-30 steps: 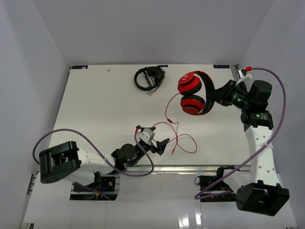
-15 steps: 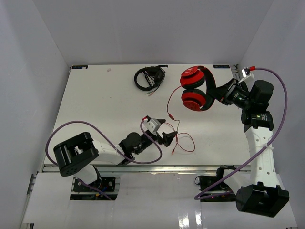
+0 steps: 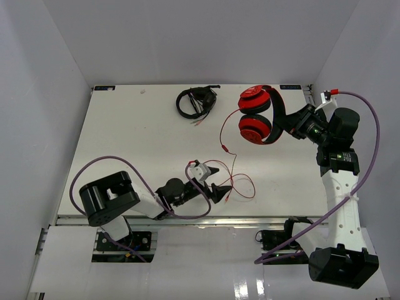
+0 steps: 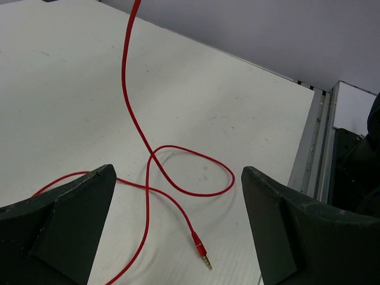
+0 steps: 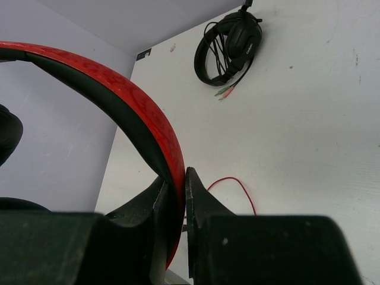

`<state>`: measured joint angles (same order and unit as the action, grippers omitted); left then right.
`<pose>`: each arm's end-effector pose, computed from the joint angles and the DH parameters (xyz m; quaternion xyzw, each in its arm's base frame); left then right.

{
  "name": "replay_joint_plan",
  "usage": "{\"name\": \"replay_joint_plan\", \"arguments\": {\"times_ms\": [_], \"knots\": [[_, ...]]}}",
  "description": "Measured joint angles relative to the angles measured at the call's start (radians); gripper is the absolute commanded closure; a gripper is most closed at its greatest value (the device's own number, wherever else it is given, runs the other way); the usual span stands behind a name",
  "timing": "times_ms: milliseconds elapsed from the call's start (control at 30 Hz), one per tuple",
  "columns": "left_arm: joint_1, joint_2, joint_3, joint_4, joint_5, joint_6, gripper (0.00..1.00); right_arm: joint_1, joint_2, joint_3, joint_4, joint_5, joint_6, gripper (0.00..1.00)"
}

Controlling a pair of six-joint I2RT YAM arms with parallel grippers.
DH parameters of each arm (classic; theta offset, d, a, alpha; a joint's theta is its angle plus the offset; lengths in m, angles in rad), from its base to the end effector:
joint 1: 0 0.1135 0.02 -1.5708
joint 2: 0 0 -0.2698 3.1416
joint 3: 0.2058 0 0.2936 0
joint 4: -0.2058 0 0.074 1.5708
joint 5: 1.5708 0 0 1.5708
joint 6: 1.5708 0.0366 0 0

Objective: Wrap the headphones

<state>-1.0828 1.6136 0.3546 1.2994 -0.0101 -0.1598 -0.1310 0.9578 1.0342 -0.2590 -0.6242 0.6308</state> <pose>0.1350 -0.2536 0.1324 0.3052 0.6218 -0.4170 0.5885 0.2494 -0.0113 0.3971 0.0896 0.7521 0.3792 0.5315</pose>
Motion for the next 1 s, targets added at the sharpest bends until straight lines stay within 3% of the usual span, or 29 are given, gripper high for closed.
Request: {"name": "replay_joint_plan", "arguments": {"times_ms": [267, 500, 700, 1000], "knots": [[0.000, 0.143, 0.190, -0.066, -0.028, 0.052, 0.03, 0.000, -0.021, -0.033, 0.004, -0.001, 0.031, 0.92], [0.019, 0.269, 0.301, -0.148, -0.092, 0.058, 0.14, 0.000, -0.040, -0.061, 0.009, -0.011, 0.046, 0.92], [0.041, 0.280, 0.308, -0.182, -0.110, 0.024, 0.41, 0.000, -0.049, -0.084, 0.026, -0.023, 0.053, 0.92], [0.047, 0.291, 0.351, -0.234, -0.015, -0.026, 1.00, 0.000, -0.053, -0.090, 0.026, -0.030, 0.059, 0.92]]}}
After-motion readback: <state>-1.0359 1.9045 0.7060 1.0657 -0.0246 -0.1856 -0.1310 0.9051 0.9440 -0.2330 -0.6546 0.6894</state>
